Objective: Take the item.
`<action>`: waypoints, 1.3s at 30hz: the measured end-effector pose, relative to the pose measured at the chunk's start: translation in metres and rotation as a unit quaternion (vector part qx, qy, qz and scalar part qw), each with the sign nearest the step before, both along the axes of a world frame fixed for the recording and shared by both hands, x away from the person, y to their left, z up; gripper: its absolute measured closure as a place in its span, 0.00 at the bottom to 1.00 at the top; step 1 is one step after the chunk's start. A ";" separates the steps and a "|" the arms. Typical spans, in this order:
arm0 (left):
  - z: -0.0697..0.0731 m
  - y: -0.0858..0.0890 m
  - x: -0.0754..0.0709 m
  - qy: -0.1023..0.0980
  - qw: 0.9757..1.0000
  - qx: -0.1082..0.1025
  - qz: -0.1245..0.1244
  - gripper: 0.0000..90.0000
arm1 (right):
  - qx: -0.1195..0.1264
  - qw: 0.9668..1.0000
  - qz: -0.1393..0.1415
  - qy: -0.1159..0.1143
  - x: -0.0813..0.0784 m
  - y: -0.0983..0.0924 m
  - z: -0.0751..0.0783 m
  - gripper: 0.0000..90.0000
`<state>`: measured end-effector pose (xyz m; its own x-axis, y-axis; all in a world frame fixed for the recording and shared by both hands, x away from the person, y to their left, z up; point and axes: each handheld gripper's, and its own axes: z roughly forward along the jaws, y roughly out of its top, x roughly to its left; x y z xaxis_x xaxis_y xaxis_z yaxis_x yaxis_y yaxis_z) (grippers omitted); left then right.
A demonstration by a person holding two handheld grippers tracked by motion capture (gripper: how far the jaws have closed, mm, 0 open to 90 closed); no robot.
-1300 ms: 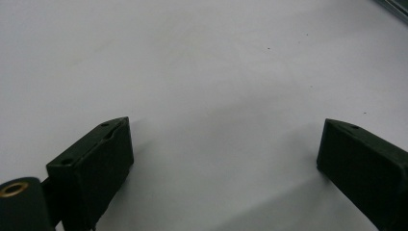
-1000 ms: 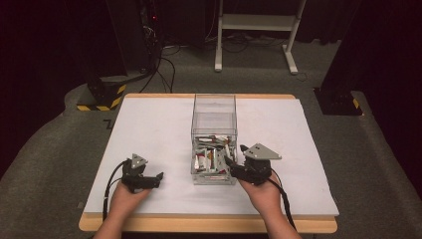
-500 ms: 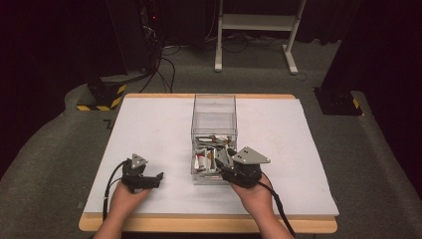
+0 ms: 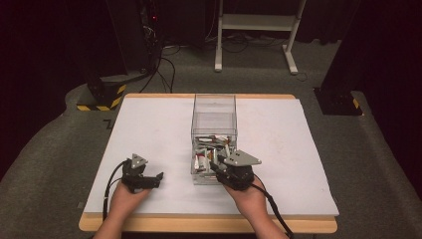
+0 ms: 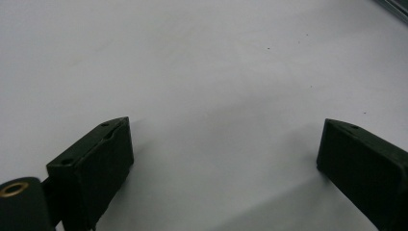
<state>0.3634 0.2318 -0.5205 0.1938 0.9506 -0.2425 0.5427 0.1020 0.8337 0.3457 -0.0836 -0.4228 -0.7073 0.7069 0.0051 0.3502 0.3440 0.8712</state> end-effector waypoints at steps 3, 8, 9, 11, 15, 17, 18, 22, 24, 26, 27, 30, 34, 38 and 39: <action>0.000 0.000 0.000 0.000 1.000 0.000 0.000 0.06 | 0.001 1.000 -0.006 0.004 0.000 0.001 -0.001 0.73; 0.000 0.000 0.000 0.000 1.000 0.000 0.000 0.06 | 0.002 1.000 -0.010 0.017 0.001 0.001 -0.004 0.78; 0.000 0.000 0.000 0.000 1.000 0.000 0.000 0.06 | 0.002 1.000 -0.010 0.020 0.001 0.001 -0.005 0.79; 0.000 0.000 0.000 0.000 1.000 0.000 0.000 0.06 | 0.005 1.000 -0.011 0.027 0.001 0.000 -0.006 0.81; 0.000 0.000 0.000 0.000 1.000 0.000 0.000 0.06 | 0.008 0.999 -0.009 0.034 0.002 0.000 -0.007 0.84; 0.000 0.000 0.000 0.000 1.000 0.000 0.000 0.06 | 0.011 0.999 -0.009 0.039 0.002 0.000 -0.007 0.86; 0.000 0.000 0.000 0.000 1.000 0.000 0.000 0.06 | 0.012 0.999 -0.008 0.041 0.002 -0.001 -0.007 0.88; 0.000 0.000 0.000 0.000 1.000 0.000 0.000 0.06 | 0.016 0.999 -0.009 0.044 0.002 -0.001 -0.007 0.98; 0.000 0.000 0.000 0.000 1.000 0.000 0.000 0.06 | 0.018 0.999 -0.008 0.044 0.002 -0.001 -0.007 1.00; 0.000 0.000 0.000 0.000 1.000 0.000 0.000 0.06 | 0.019 0.999 -0.008 0.042 0.001 -0.001 -0.006 1.00; 0.000 0.000 0.000 0.000 1.000 0.000 0.000 0.06 | 0.020 0.999 -0.008 0.040 0.001 -0.001 -0.006 1.00; 0.000 0.000 0.000 0.000 1.000 0.000 0.000 0.06 | 0.021 0.999 -0.007 0.034 0.000 -0.002 -0.005 1.00; 0.000 0.000 0.000 0.000 1.000 0.000 0.000 0.06 | 0.027 0.999 -0.009 0.028 -0.001 -0.005 -0.003 1.00; 0.000 0.000 0.000 0.000 1.000 0.000 0.000 0.06 | 0.034 0.999 -0.012 0.024 -0.001 -0.008 -0.002 1.00; 0.000 0.000 0.000 0.000 1.000 0.000 0.000 0.06 | 0.035 0.999 -0.014 0.021 -0.001 -0.009 -0.002 1.00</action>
